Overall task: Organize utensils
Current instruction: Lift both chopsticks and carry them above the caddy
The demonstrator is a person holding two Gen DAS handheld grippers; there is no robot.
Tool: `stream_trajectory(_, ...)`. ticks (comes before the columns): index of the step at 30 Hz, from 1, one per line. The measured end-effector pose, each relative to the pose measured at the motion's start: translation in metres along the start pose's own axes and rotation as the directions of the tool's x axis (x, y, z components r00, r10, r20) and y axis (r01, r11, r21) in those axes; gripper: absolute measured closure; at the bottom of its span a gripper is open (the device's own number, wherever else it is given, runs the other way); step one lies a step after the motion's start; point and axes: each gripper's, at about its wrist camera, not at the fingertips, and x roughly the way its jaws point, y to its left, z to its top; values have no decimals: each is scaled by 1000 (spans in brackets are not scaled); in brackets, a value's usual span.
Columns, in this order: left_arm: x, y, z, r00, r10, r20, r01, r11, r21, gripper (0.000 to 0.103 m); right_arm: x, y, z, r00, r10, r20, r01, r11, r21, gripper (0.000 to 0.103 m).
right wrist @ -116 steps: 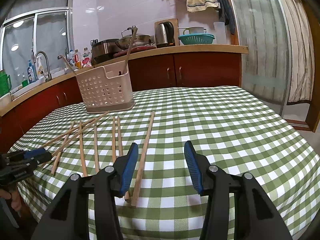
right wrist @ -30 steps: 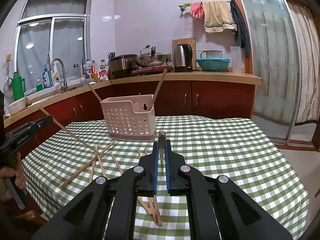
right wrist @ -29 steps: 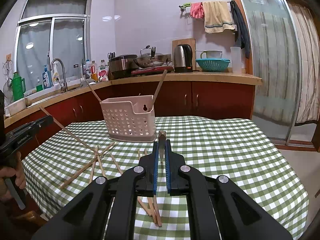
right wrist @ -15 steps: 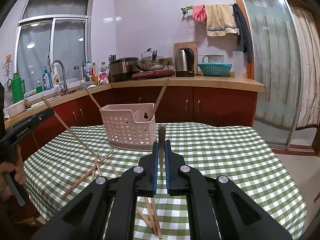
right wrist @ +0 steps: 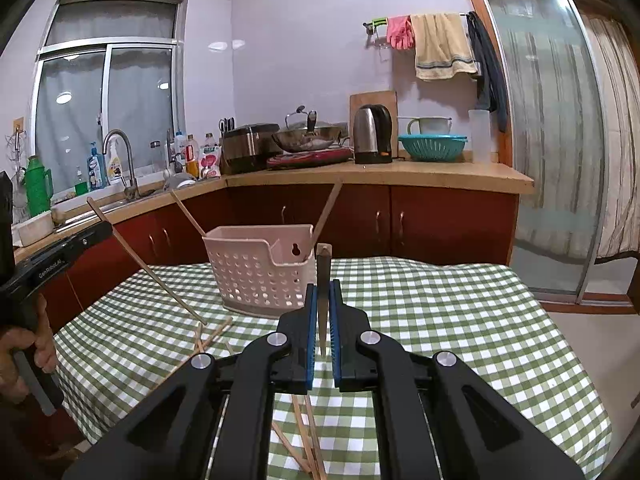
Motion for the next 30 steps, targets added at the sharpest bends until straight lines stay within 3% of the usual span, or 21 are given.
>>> stream_trajectory(5, -2, 5, 16, 1000, -9, 14, 9, 1000, -17, 97, -2, 1, 15, 999, 34, 18, -34, 999, 18, 96)
stream_trajectory(17, -6, 15, 72, 991, -3, 134, 5, 1000, -15, 97, -7, 15, 80, 980, 118, 159, -115, 993, -29, 96)
stream_trajectory(23, 6, 15, 100, 979, 5, 202, -8, 1000, 16, 97, 17, 16, 108, 969, 144, 201, -139, 989, -42, 96)
stream_trajectory(30, 46, 20, 112, 981, 11, 194, -14, 1000, 13, 97, 61, 19, 125, 972, 154, 180, -146, 988, -58, 96)
